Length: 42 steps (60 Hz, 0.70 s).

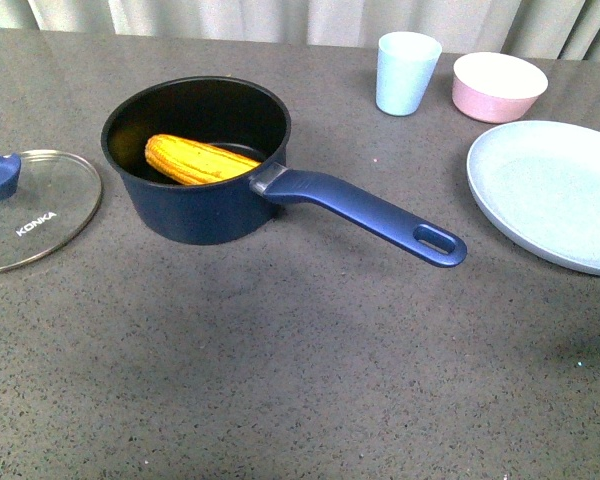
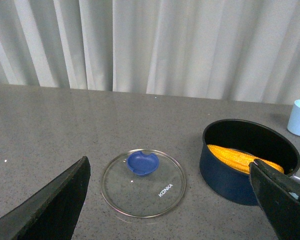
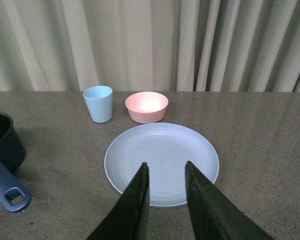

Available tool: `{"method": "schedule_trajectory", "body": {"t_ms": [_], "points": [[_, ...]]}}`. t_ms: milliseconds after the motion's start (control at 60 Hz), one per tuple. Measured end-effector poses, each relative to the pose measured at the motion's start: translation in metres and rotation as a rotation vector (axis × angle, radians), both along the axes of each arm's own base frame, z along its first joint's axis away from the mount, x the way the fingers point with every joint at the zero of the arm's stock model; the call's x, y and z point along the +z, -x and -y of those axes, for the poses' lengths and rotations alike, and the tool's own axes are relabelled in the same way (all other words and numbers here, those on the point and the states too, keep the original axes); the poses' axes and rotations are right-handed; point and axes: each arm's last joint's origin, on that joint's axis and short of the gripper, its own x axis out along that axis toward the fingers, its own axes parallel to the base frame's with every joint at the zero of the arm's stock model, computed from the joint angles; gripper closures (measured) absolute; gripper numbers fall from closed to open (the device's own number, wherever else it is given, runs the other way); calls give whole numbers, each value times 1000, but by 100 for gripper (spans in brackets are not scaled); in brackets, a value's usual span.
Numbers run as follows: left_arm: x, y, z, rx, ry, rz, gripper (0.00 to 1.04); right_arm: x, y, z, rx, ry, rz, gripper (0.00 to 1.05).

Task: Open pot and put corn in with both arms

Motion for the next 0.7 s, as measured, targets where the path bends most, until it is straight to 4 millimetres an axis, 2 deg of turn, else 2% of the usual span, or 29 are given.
{"method": "schedule_trajectory", "body": {"t_ms": [83, 167, 267, 350, 701], "points": [[0, 0, 0, 0, 0, 0, 9, 0, 0, 0, 0, 0, 0, 63], [0, 0, 0, 0, 0, 0, 9, 0, 0, 0, 0, 0, 0, 42], [0, 0, 0, 0, 0, 0, 9, 0, 0, 0, 0, 0, 0, 26], [0, 0, 0, 0, 0, 0, 9, 0, 0, 0, 0, 0, 0, 8], [0, 0, 0, 0, 0, 0, 9, 0, 0, 0, 0, 0, 0, 9]]}}
